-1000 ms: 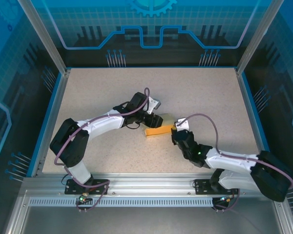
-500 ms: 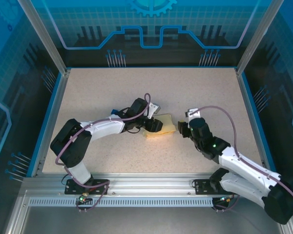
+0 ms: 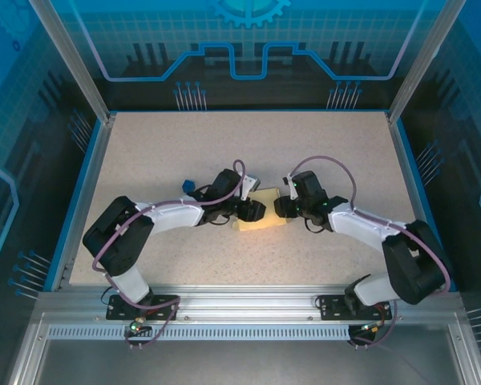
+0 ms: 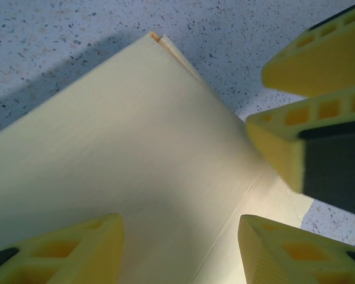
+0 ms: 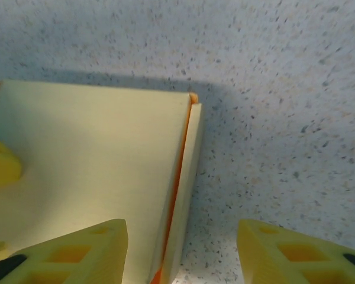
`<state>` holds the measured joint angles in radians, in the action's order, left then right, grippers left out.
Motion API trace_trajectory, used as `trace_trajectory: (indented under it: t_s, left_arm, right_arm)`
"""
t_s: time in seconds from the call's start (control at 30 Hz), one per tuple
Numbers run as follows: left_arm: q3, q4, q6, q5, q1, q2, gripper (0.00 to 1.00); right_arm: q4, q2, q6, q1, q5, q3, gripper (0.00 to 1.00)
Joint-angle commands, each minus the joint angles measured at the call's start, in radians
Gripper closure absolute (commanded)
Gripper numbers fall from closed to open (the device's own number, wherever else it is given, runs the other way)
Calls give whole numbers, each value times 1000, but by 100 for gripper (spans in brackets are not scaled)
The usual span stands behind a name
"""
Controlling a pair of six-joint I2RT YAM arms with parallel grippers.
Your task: Fold the paper box
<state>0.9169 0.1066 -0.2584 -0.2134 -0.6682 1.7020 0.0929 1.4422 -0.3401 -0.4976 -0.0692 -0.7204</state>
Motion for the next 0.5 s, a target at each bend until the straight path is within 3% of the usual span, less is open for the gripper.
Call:
trace_trajectory:
  t_s: [0.0,0.2,0.47]
  left_arm:
    - [-21,25,-10,18,-7,-8,45]
    - [-32,34,-8,55,-7,-47,44]
    - [-29,45,18,160,22,-106,39]
  right_arm:
    - [-17,51,-13,17,37,-21,49]
    - [-27,99,-12,24,30,-11,50]
    - [31,40,36,26,46,-55,49]
